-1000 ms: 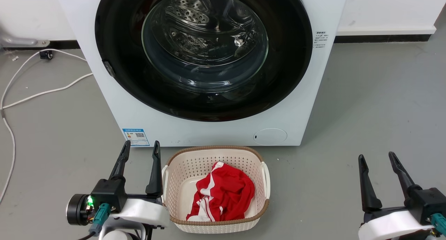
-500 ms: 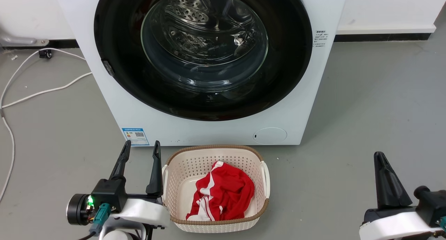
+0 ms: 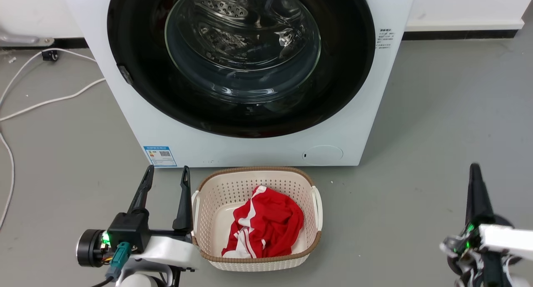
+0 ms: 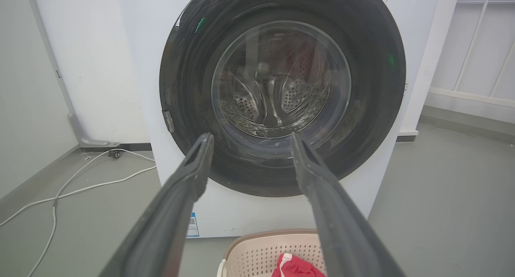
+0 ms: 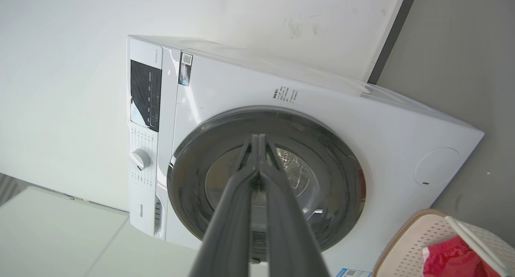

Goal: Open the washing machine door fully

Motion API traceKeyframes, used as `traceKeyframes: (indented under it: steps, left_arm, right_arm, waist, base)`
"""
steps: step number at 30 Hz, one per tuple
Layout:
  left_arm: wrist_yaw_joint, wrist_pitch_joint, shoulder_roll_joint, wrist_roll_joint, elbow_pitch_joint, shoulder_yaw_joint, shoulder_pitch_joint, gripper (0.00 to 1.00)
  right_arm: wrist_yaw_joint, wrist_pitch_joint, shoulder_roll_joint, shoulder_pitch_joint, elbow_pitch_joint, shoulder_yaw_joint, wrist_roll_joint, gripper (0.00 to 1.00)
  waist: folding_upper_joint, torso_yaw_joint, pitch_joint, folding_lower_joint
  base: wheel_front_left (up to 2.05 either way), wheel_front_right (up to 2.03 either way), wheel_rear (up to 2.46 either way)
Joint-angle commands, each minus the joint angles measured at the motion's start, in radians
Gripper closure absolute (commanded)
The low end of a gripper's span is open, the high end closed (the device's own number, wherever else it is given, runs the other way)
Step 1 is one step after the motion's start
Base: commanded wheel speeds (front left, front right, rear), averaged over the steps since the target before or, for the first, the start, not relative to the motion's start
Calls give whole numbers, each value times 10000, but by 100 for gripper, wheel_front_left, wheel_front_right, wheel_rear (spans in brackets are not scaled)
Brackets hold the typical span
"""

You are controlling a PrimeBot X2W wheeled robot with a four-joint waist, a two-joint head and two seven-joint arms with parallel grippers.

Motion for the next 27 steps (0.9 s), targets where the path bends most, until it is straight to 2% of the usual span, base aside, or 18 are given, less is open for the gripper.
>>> traceKeyframes:
  steps: [1, 4, 7, 13, 21, 27]
  left_arm:
    - [-8, -27, 22, 57, -47, 47, -129, 0]
    - [-27, -27, 56, 101, -104, 108, -223, 0]
    - [-68, -25, 95, 168, -125, 143, -314, 0]
    - [-113, -27, 183, 254, -259, 228, -590, 0]
    - [-217, -25, 215, 256, -470, 345, -1087, 0]
    - [-257, -25, 217, 323, -578, 314, -1468, 0]
  right_arm:
    - [0, 51, 8, -252, 62, -61, 481, 100]
    - [0, 526, 8, -1002, 436, -403, 2307, 100]
    - [0, 1005, -174, -1809, 1046, -740, 3416, 100]
    - [-1, 1712, -1206, -3933, 2949, -800, 4879, 100]
    - [0, 2490, -2824, -7319, 5833, 452, 5003, 100]
    - [0, 3408, -3518, -9955, 7395, 1782, 4497, 100]
  waist:
    - [0, -11, 91, 0]
    - [0, -16, 304, 0]
    - [0, 34, 500, 0]
    - [0, 144, 1026, 0]
    - [0, 332, 1890, 0]
    - [0, 450, 2611, 0]
  base:
    - [0, 0, 0]
    - [0, 0, 0]
    - [0, 0, 0]
    - [0, 0, 0]
    - [0, 0, 0]
    - [0, 0, 0]
